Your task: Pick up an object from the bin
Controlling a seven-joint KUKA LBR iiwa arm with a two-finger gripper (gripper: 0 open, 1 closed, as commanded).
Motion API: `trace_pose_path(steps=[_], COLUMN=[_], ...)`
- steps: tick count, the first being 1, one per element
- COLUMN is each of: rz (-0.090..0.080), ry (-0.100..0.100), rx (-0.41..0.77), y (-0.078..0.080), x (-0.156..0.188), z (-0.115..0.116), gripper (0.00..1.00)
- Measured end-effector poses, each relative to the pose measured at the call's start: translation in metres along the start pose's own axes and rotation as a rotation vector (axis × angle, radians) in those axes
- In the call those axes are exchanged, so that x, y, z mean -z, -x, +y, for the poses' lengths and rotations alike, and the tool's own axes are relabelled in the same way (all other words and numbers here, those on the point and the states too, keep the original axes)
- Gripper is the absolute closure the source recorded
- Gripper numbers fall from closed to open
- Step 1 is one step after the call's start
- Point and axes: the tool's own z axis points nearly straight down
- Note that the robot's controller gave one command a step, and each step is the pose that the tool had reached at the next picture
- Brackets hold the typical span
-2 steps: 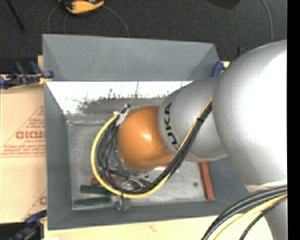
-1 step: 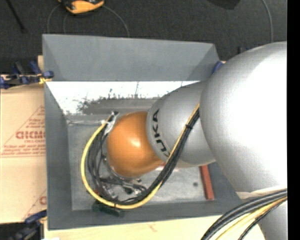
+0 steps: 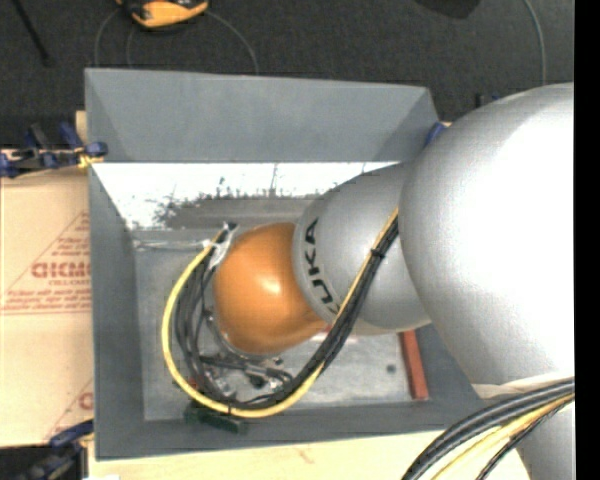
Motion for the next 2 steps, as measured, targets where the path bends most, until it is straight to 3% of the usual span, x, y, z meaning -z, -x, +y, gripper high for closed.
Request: trace_pose_path(steps=[1, 2], rz=[0.013, 0.009], ry=[0.003, 0.001], rx=[-0.015, -0.025], y=[0.001, 0.002], x=[0.053, 0.068], z=[-0.032, -0.041], gripper=[1.0, 1.0])
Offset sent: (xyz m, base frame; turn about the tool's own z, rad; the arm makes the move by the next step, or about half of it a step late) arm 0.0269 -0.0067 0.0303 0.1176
